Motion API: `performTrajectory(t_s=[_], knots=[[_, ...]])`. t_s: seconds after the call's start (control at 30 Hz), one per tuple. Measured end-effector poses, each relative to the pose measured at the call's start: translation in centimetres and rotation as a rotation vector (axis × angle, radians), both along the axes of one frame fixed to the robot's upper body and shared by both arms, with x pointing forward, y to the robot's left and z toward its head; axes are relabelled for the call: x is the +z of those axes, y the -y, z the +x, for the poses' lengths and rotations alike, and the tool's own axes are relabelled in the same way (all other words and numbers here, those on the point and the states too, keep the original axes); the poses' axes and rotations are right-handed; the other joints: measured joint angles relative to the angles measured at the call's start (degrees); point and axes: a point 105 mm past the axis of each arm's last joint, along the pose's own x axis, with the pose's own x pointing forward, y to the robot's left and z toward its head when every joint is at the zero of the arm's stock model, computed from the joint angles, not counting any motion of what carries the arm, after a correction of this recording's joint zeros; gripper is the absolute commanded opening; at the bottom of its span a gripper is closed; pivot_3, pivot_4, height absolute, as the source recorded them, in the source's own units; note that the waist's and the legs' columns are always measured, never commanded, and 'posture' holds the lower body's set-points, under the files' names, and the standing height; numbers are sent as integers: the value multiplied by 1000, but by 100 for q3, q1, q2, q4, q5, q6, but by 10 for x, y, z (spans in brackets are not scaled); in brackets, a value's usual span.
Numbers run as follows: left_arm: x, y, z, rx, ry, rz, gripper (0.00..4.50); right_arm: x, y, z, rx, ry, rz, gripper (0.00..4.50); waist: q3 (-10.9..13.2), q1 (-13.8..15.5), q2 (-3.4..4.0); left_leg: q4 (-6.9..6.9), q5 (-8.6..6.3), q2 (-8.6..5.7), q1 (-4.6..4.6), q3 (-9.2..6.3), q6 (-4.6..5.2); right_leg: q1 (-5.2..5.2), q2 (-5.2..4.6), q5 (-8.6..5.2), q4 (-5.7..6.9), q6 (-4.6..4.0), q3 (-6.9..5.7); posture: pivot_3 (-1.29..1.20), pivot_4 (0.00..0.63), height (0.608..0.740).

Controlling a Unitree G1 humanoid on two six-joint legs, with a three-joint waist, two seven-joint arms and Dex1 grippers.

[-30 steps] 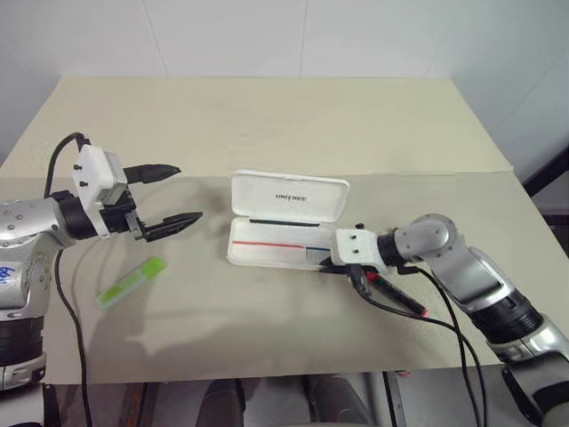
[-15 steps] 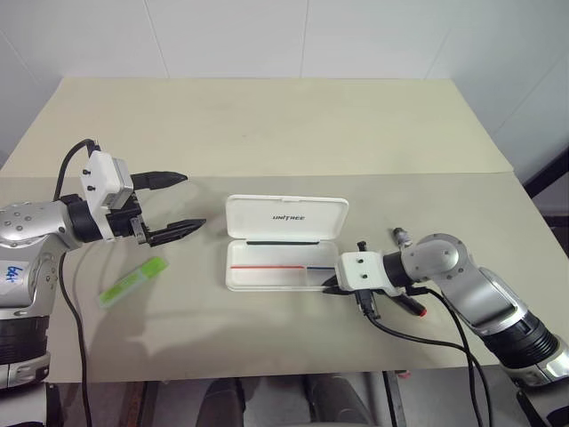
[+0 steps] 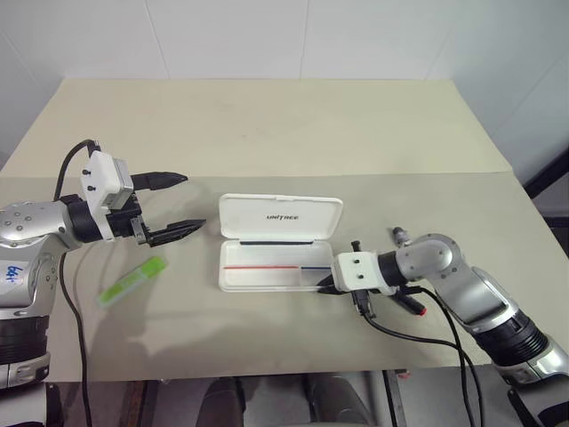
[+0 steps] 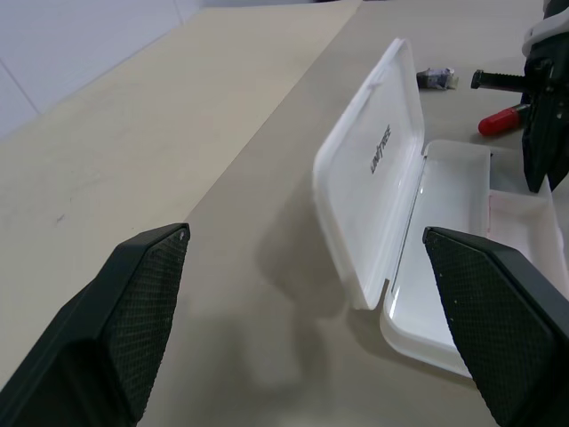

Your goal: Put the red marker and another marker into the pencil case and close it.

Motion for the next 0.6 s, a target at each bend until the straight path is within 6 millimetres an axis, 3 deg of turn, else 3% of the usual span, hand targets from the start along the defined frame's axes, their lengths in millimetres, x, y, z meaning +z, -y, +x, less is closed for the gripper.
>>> performTrajectory(t_s=[0.13, 0.4, 0.6], knots=[[4, 1, 1, -4, 14, -2, 4500, -1, 2, 3, -6, 10, -7, 2190, 0, 2, 0, -1, 0, 0, 0, -1, 0, 0, 0, 0, 0, 0, -1, 0, 150, 740], [5, 1, 1, -4, 15, -2, 4500, 9, 1, 3, 8, 3, 15, 2190, 0, -8, 0, -1, 0, 0, 1, -2, 0, -1, 1, 0, 1, 0, -1, 0, 150, 740], [4, 5, -1, -22, 1, -2, 4500, 43, 10, 0, -28, -17, 115, 2190, 0, 19, 0, 0, 0, 0, 0, -3, 0, 2, 0, 0, 0, 0, -1, 0, 150, 740]])
